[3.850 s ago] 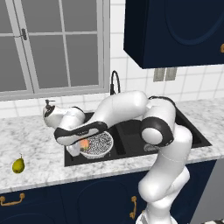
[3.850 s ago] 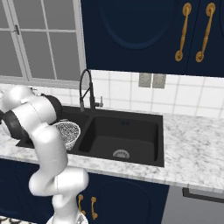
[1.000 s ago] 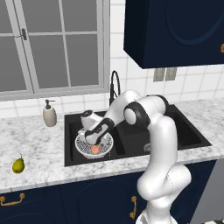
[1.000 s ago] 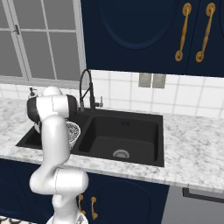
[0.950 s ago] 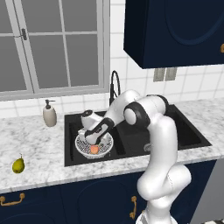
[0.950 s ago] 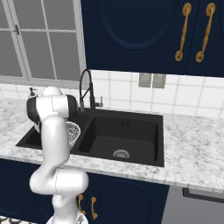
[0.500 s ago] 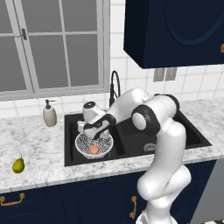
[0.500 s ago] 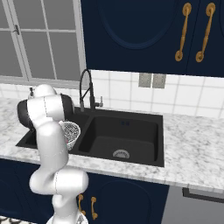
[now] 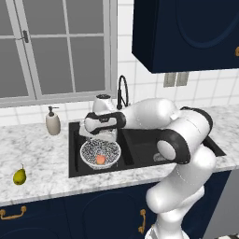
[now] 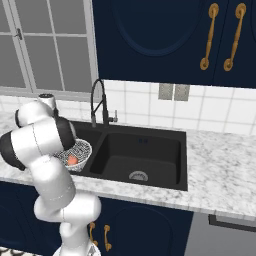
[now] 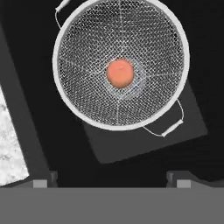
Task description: Put the colander in the sink, put the pear, peach in the colander, and turn on the sink faucet and pour water over the colander.
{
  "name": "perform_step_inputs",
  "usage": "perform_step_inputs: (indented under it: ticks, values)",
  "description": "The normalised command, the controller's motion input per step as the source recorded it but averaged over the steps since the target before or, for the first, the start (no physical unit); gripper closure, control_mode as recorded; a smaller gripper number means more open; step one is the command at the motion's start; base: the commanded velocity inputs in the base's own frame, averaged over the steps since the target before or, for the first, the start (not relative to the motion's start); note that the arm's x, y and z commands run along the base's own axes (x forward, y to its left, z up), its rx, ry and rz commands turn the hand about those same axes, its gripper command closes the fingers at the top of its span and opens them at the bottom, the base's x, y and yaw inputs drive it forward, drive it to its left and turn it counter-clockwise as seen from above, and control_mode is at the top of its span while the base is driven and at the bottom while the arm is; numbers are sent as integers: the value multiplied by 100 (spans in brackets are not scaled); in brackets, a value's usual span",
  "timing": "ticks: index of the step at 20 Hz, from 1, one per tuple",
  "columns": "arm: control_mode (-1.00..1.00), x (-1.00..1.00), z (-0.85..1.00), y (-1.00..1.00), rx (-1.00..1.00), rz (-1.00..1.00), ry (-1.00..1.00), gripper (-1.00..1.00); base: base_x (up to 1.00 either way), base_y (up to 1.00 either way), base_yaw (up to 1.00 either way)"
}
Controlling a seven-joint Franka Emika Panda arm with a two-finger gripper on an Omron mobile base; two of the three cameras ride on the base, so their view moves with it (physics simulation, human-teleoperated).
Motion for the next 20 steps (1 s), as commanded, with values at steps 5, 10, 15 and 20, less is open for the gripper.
perform_step_inputs:
  ticks: [5,10,15,20]
  values:
    - [-100,-21,54,93,4,33,33,-100,0,0,0]
    - [-100,-31,18,100,0,37,26,-100,0,0,0]
    - [-100,-69,0,85,0,33,-1,-100,0,0,0]
    - [-100,-81,0,57,0,24,-27,-100,0,0,0]
